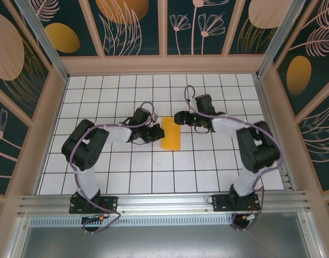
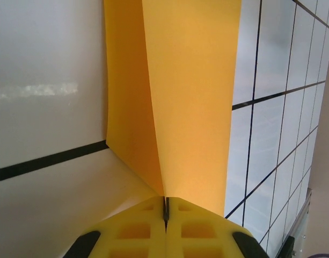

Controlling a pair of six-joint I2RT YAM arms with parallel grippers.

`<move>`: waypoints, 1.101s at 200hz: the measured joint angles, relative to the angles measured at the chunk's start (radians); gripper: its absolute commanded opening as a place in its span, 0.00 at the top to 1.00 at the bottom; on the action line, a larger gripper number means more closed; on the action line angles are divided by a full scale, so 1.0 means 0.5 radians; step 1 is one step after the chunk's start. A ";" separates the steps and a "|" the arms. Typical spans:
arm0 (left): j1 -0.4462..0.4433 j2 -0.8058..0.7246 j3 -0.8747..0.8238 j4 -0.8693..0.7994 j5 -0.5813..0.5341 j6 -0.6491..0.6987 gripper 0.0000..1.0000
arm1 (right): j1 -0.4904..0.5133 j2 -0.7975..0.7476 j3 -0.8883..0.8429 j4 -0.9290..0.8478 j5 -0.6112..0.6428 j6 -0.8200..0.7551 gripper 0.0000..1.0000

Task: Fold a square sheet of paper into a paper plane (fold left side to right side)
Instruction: Third fold the triangle at the center of the table.

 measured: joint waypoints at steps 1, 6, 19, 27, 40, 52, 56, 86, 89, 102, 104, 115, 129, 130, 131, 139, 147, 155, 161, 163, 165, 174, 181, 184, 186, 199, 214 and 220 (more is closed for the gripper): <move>-0.001 0.000 -0.002 0.001 0.000 -0.003 0.98 | 0.002 -0.012 -0.010 0.005 0.002 -0.002 0.26; -0.002 -0.004 -0.009 0.003 -0.001 -0.017 0.99 | 0.022 -0.108 -0.076 0.049 0.040 -0.024 0.26; -0.002 -0.013 -0.028 0.008 -0.001 -0.047 0.99 | 0.117 -0.326 -0.247 0.140 0.136 -0.084 0.26; -0.002 -0.018 -0.037 0.011 0.000 -0.063 0.99 | 0.211 -0.440 -0.359 0.195 0.203 -0.116 0.25; -0.004 -0.022 -0.046 0.014 0.000 -0.085 0.99 | 0.394 -0.581 -0.529 0.257 0.329 -0.171 0.22; -0.004 -0.024 -0.048 0.015 0.000 -0.099 0.99 | 0.596 -0.669 -0.673 0.278 0.472 -0.215 0.19; -0.004 -0.024 -0.049 0.016 0.001 -0.102 0.99 | 0.655 -0.685 -0.703 0.277 0.521 -0.237 0.18; -0.004 -0.044 -0.050 0.015 0.006 -0.121 1.00 | 1.141 -0.670 -0.813 0.261 0.976 -0.339 0.16; -0.004 -0.047 -0.050 0.016 0.007 -0.121 1.00 | 1.174 -0.661 -0.813 0.262 1.017 -0.350 0.16; -0.004 -0.065 -0.051 0.016 0.008 -0.124 1.00 | 1.290 -0.577 -0.804 0.276 1.182 -0.393 0.16; -0.004 -0.066 -0.051 0.016 0.007 -0.124 1.00 | 1.302 -0.558 -0.802 0.279 1.203 -0.399 0.16; -0.004 -0.078 -0.051 0.017 0.008 -0.130 1.00 | 1.356 -0.446 -0.775 0.278 1.304 -0.437 0.16; -0.004 -0.086 -0.051 0.018 0.008 -0.134 1.00 | 1.393 -0.288 -0.727 0.283 1.403 -0.489 0.16; -0.004 -0.087 -0.051 0.018 0.008 -0.134 1.00 | 1.394 -0.280 -0.725 0.284 1.408 -0.493 0.16; -0.004 -0.087 -0.051 0.018 0.007 -0.134 1.00 | 1.396 -0.262 -0.719 0.285 1.418 -0.497 0.16; -0.004 -0.090 -0.051 0.018 0.007 -0.135 1.00 | 1.405 -0.179 -0.684 0.293 1.457 -0.530 0.16; -0.004 -0.092 -0.051 0.018 0.007 -0.135 1.00 | 1.410 -0.105 -0.649 0.306 1.494 -0.558 0.16; -0.005 -0.092 -0.051 0.018 0.007 -0.135 1.00 | 1.412 -0.043 -0.610 0.322 1.529 -0.587 0.16; -0.005 -0.092 -0.051 0.018 0.007 -0.135 1.00 | 1.412 -0.002 -0.582 0.336 1.553 -0.607 0.16; -0.005 -0.092 -0.051 0.018 0.007 -0.135 1.00 | 1.412 0.011 -0.573 0.343 1.560 -0.616 0.16; -0.005 -0.092 -0.051 0.018 0.007 -0.135 1.00 | 1.412 0.020 -0.567 0.350 1.565 -0.623 0.16; -0.005 -0.092 -0.051 0.018 0.007 -0.135 1.00 | 1.413 0.067 -0.532 0.381 1.599 -0.652 0.16; -0.005 -0.092 -0.051 0.018 0.007 -0.135 1.00 | 1.414 0.095 -0.510 0.407 1.626 -0.675 0.16; -0.005 -0.092 -0.051 0.018 0.007 -0.135 1.00 | 1.414 0.106 -0.501 0.415 1.637 -0.681 0.17; -0.005 -0.092 -0.051 0.018 0.007 -0.135 1.00 | 1.414 0.114 -0.494 0.423 1.643 -0.688 0.17; -0.005 -0.092 -0.051 0.018 0.007 -0.135 1.00 | 1.413 0.153 -0.460 0.447 1.679 -0.722 0.25; -0.006 -0.092 -0.051 0.018 0.007 -0.135 1.00 | 1.413 0.183 -0.436 0.471 1.704 -0.749 0.34; -0.007 -0.092 -0.051 0.018 0.007 -0.135 1.00 | 1.413 0.186 -0.430 0.474 1.709 -0.761 0.37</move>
